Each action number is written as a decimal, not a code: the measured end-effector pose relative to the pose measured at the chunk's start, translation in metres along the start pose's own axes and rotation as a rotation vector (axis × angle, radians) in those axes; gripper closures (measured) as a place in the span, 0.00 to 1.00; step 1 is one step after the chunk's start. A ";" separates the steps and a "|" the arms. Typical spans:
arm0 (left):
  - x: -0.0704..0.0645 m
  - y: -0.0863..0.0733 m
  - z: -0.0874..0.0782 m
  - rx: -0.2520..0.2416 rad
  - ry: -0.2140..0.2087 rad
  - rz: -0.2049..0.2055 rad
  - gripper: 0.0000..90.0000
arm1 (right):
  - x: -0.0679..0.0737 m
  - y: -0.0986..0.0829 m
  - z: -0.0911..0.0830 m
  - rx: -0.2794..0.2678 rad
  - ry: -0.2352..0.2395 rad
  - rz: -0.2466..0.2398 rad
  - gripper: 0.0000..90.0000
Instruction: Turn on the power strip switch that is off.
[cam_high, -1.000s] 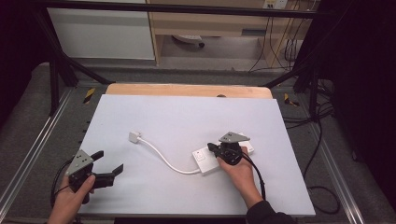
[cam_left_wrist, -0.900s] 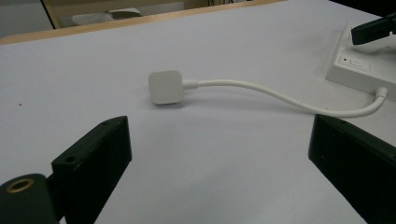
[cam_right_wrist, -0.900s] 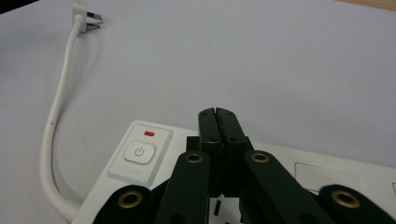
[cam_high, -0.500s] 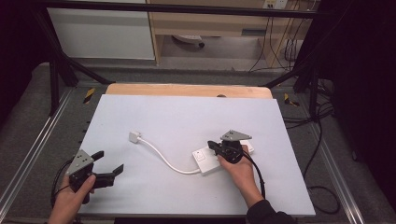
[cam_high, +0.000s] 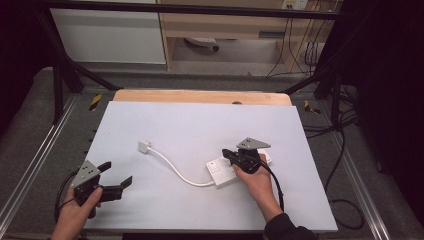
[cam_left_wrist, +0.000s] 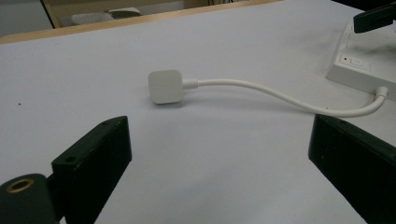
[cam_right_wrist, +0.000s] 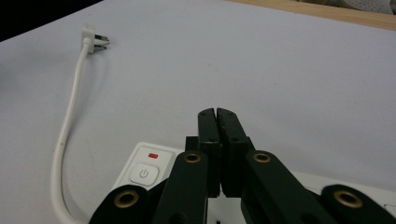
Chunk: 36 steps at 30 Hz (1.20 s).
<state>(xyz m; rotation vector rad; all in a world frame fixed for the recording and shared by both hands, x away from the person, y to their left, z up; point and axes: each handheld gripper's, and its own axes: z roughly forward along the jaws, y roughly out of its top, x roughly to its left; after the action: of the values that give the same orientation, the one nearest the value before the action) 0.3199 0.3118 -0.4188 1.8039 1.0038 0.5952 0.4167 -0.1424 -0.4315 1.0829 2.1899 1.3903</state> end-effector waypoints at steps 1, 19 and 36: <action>0.000 0.000 0.000 0.000 0.000 0.000 0.07 | 0.000 0.001 -0.001 -0.003 0.001 0.000 0.99; 0.000 0.000 0.000 -0.004 0.002 -0.004 0.07 | 0.001 0.011 -0.011 -0.064 0.007 0.003 0.98; 0.000 0.000 -0.001 -0.003 0.002 -0.004 0.07 | 0.000 0.021 -0.026 -0.112 0.004 0.025 0.89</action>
<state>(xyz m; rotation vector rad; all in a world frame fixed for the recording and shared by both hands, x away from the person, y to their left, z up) 0.3194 0.3120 -0.4187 1.7986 1.0076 0.5954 0.4094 -0.1534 -0.4014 1.0721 2.0810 1.5073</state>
